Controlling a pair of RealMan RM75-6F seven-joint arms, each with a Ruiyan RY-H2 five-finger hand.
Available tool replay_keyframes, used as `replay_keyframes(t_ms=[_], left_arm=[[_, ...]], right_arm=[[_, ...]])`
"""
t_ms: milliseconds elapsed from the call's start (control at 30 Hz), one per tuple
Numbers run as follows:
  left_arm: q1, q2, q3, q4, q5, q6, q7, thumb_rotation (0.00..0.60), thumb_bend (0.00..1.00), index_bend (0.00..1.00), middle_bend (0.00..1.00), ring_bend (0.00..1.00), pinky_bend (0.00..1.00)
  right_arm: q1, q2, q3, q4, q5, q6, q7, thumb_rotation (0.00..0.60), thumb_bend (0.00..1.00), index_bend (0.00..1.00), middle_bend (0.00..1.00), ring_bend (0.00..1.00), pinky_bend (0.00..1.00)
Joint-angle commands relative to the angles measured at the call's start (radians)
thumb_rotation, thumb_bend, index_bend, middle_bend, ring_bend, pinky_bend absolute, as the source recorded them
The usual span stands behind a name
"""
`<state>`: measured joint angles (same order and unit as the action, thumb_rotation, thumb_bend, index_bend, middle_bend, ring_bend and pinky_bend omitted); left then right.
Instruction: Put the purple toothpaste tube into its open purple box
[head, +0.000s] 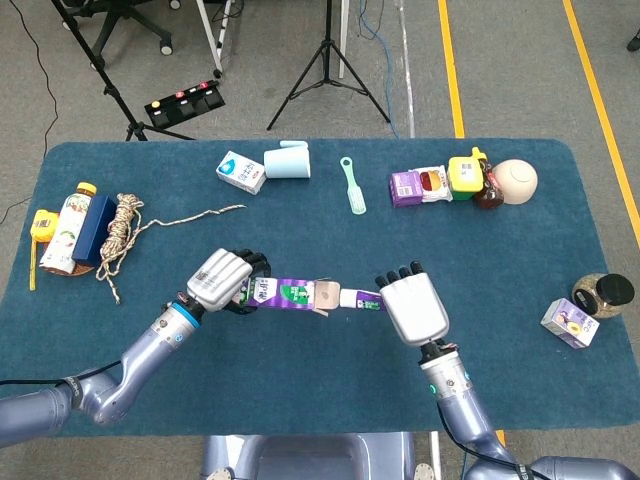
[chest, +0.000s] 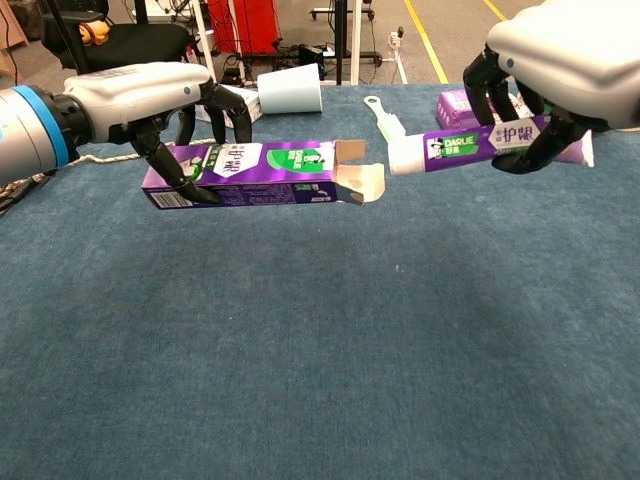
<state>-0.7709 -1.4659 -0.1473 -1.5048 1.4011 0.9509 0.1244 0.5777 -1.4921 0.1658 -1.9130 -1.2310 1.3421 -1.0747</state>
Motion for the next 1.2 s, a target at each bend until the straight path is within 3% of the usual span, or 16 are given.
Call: replay_keyframes(t_ms=[33, 567, 1200], left_arm=[[-0.01, 0.0, -0.006, -0.019, -0.011, -0.008, 0.02, 0.6, 0.22, 0.46, 0.36, 0.35, 0.59], [-0.044, -0.035, -0.027, -0.06, -0.085, -0.025, 0.096, 0.6, 0.22, 0.46, 0.36, 0.35, 0.59], [-0.073, -0.098, -0.036, -0.014, -0.114, -0.053, 0.034, 0.6, 0.22, 0.46, 0.36, 0.35, 0.59]], right_arm=[[0.009, -0.018, 0.004, 0.02, 0.018, -0.007, -0.004, 0.6, 0.53, 0.59, 0.61, 0.6, 0.44], [0.034, -0.062, 0.012, 0.049, 0.066, 0.007, -0.044, 0.6, 0.53, 0.59, 0.61, 0.61, 0.44], [0.055, -0.106, -0.008, 0.042, 0.069, 0.027, -0.099, 0.6, 0.54, 0.59, 0.61, 0.61, 0.44]])
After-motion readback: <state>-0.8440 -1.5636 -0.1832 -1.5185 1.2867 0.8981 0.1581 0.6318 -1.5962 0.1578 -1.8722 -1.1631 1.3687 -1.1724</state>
